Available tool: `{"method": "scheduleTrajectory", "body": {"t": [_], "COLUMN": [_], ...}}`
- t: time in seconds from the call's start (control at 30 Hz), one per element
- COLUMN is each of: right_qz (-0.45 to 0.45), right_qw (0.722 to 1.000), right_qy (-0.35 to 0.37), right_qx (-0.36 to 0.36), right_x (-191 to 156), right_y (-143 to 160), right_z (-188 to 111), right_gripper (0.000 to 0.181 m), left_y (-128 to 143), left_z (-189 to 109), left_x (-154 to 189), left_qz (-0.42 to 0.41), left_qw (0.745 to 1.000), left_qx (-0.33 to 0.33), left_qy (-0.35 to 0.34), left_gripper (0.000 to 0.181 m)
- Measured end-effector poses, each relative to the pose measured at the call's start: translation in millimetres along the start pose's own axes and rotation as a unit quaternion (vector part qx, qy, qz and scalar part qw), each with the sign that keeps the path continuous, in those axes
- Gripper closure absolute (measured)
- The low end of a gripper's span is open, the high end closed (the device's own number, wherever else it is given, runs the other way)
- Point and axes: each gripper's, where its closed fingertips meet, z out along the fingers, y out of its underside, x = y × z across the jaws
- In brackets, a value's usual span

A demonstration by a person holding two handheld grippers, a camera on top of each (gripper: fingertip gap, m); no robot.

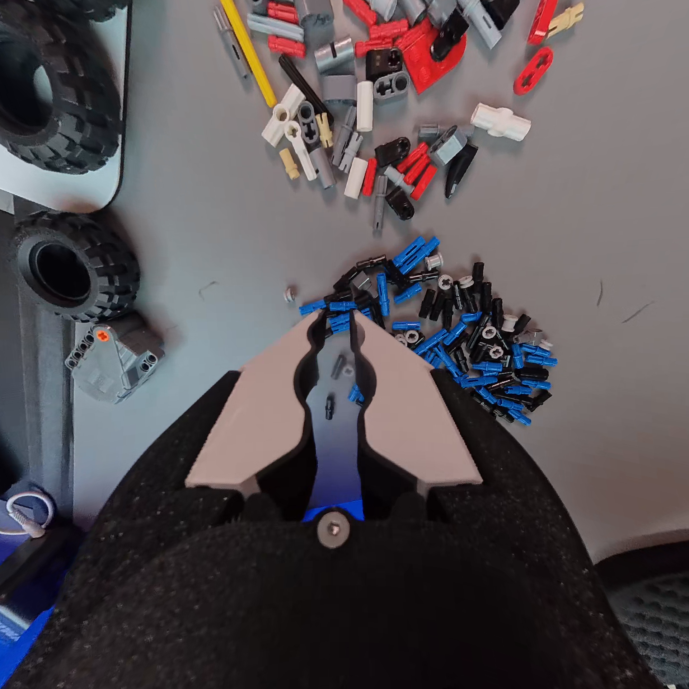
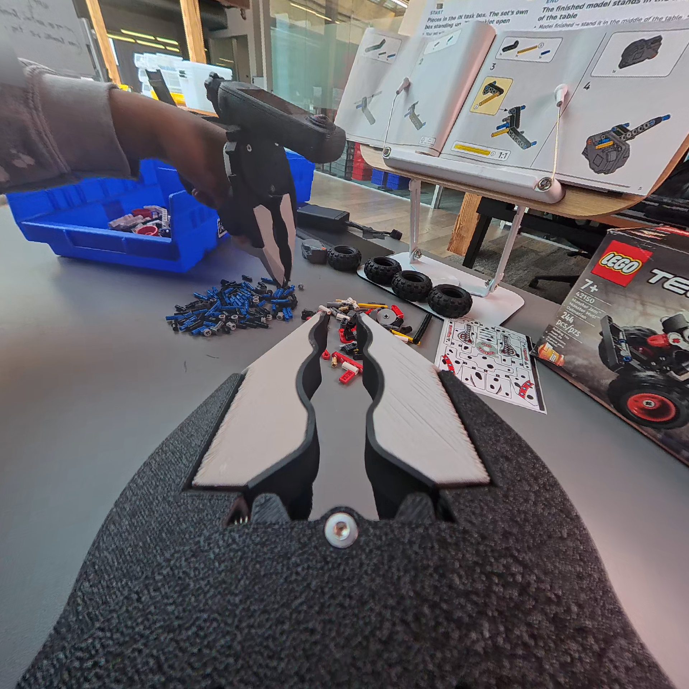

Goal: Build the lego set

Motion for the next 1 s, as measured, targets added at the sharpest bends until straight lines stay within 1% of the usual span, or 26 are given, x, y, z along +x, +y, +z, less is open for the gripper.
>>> {"method": "scheduleTrajectory", "body": {"t": [0.1, 0.23, 0.43, 0.5, 0.57, 0.7, 0.8, 1.0], "right_qz": [0.0, 0.0, 0.0, 0.0, 0.001, -0.001, -0.001, 0.0], "right_qw": [1.0, 1.0, 1.0, 1.0, 1.0, 1.0, 1.0, 1.0], "right_qy": [0.0, 0.001, 0.001, 0.001, 0.001, -0.001, 0.0, 0.0], "right_qx": [0.0, 0.0, -0.002, -0.002, -0.002, -0.005, -0.005, -0.003], "right_x": [0.3, 1.0, 1.0, 1.0, 1.0, -0.2, -0.1, 0.7], "right_y": [0.3, 0.1, 1.2, 1.2, 1.8, 3.6, 3.3, 2.5], "right_z": [-0.1, -0.3, -0.1, 0.0, 0.2, 1.1, 0.9, 0.3], "right_gripper": [0.166, 0.167, 0.166, 0.166, 0.166, 0.166, 0.166, 0.166], "left_y": [-0.5, 4.3, 13.6, 6.0, -5.0, -19.2, -22.4, -15.1], "left_z": [4.7, 8.1, 4.8, 0.1, -3.5, -1.3, 3.8, 9.8], "left_x": [5.0, 2.9, -10.6, -8.2, 2.7, 21.1, 29.1, 23.5], "left_qz": [0.008, 0.016, 0.009, 0.008, 0.01, 0.024, 0.031, 0.04], "left_qw": [1.0, 1.0, 0.999, 1.0, 1.0, 0.999, 0.998, 0.999], "left_qx": [-0.007, -0.022, -0.035, -0.009, 0.02, 0.041, 0.037, 0.017], "left_qy": [0.009, 0.0, -0.031, -0.028, -0.009, 0.016, 0.026, 0.006], "left_gripper": [0.169, 0.171, 0.172, 0.172, 0.172, 0.172, 0.171, 0.175]}}
